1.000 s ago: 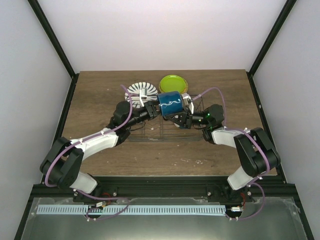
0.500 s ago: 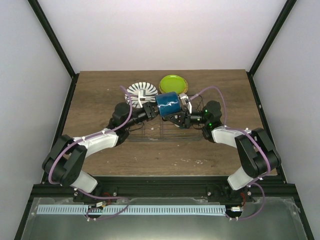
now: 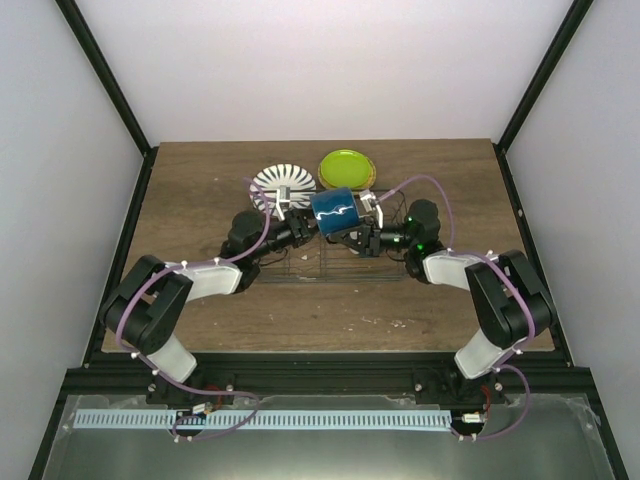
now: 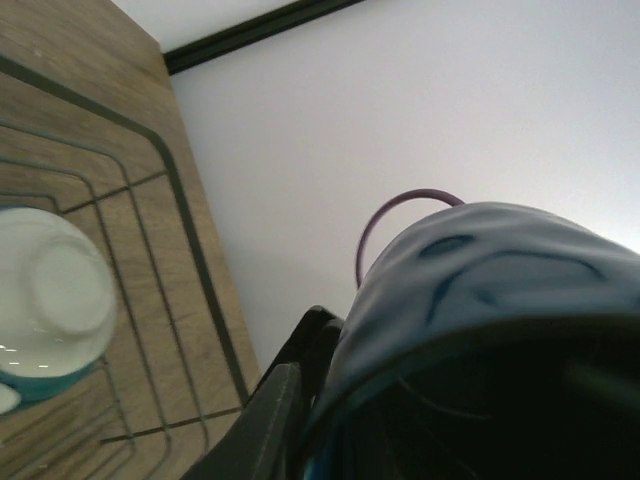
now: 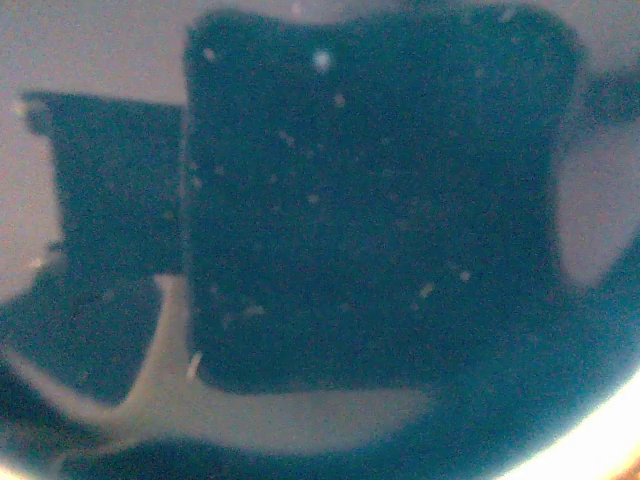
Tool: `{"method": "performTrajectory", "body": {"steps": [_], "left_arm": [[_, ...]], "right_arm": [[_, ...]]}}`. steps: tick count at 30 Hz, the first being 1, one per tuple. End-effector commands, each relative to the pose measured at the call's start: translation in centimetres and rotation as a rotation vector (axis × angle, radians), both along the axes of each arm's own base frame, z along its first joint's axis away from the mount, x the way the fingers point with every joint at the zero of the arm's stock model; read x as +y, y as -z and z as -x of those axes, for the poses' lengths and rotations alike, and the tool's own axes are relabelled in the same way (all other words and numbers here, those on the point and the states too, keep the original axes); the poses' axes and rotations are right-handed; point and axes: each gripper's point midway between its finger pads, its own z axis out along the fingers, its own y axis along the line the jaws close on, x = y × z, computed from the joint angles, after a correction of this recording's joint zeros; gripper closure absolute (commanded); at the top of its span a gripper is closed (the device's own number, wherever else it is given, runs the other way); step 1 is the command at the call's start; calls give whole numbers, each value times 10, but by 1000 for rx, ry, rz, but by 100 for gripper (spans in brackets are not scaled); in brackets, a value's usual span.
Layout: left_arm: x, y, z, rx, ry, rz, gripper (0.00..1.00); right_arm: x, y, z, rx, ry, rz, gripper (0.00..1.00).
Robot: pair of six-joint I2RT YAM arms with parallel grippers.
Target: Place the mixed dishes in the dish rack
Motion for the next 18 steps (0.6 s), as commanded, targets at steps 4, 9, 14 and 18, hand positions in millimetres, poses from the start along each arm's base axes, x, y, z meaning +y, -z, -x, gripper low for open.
{"method": "performTrajectory", "body": {"steps": [4,9,14,18], "left_arm": [[15,10,-8,8,-28,-26,70],[16,21,-10,31,-27,-48,63],[29,36,-9,60,-47,-86,59],[49,43,-7,43,-91,-200,54]], "right_arm": [[-21,-8,-43,-70,160,-13,99],[-23,-8,-50,-67,172,-13,99],[-30,-9,-63,-49,220,19,99],[-36,-10,-79,-58,318,135,99]]}}
